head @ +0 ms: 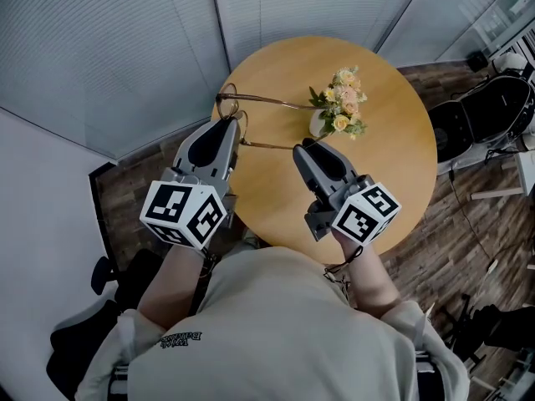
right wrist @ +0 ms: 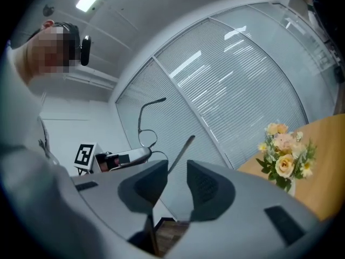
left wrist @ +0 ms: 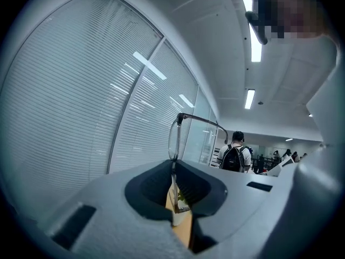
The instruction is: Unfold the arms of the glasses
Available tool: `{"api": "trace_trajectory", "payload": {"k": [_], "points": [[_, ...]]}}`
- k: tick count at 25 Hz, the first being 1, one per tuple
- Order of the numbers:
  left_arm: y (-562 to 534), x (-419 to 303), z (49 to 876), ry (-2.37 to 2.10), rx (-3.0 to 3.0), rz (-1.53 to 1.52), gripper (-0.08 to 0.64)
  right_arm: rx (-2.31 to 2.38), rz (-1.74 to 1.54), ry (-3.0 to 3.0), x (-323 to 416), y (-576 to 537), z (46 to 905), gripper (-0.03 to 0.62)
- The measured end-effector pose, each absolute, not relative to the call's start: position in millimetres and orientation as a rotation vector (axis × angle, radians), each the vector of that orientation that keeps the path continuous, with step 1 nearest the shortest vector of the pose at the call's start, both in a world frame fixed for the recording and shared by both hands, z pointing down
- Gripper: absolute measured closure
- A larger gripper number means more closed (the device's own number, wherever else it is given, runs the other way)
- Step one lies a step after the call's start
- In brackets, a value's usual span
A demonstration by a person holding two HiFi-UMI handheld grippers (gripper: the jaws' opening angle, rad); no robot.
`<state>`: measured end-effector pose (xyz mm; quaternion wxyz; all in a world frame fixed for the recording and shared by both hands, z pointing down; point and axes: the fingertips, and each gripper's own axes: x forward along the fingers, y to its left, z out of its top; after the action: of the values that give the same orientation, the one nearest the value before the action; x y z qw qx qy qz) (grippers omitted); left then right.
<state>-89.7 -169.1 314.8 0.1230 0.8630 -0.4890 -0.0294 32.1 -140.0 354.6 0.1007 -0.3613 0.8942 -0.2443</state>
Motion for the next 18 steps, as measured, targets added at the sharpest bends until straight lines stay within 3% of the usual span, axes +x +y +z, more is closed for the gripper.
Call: {"api": "trace_trajectory", "payload": {"k": [18], "points": [[-188.2,-132.6,289.1,-1.611,2.519,-0.118,0.522,-1.204,-0.341,2.74,67.1,-147.5,284.6,0.491]]}}
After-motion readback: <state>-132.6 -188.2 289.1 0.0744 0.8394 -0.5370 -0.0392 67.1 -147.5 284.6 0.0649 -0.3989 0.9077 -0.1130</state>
